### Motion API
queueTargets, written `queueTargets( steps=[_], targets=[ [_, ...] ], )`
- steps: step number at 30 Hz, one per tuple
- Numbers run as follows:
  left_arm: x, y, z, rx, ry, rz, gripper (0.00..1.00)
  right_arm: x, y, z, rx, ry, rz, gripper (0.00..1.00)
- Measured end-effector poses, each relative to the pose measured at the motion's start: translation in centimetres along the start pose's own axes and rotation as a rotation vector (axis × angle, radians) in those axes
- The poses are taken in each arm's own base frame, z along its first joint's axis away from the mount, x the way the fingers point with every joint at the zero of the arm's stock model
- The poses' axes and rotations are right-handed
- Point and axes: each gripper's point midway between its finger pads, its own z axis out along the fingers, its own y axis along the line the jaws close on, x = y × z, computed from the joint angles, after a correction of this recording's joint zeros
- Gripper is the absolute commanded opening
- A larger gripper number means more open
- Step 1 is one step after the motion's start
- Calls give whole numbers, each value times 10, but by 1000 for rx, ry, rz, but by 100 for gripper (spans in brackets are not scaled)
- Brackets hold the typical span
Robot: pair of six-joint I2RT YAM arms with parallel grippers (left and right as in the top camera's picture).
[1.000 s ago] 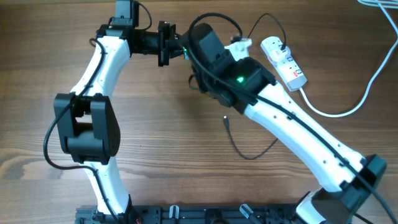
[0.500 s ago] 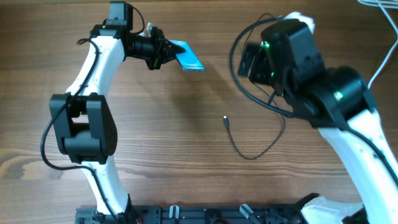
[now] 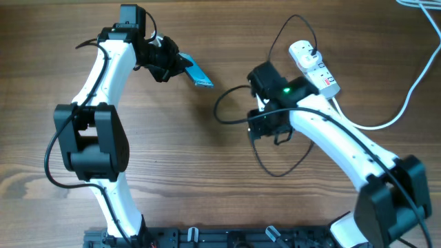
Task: Plug charger to phone and switch on socket
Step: 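Move the right gripper down and grasp the black USB-C cable end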
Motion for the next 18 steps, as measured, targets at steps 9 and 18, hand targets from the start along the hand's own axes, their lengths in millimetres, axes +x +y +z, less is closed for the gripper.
queueTargets(
  steps=[9, 18],
  targets=[
    [-3, 3, 0, -17, -18, 1, 4, 8, 11, 52, -1, 46, -29, 54],
    [-3, 3, 0, -20, -19, 1, 4, 1, 14, 67, 87, 2, 0, 37]
  ],
)
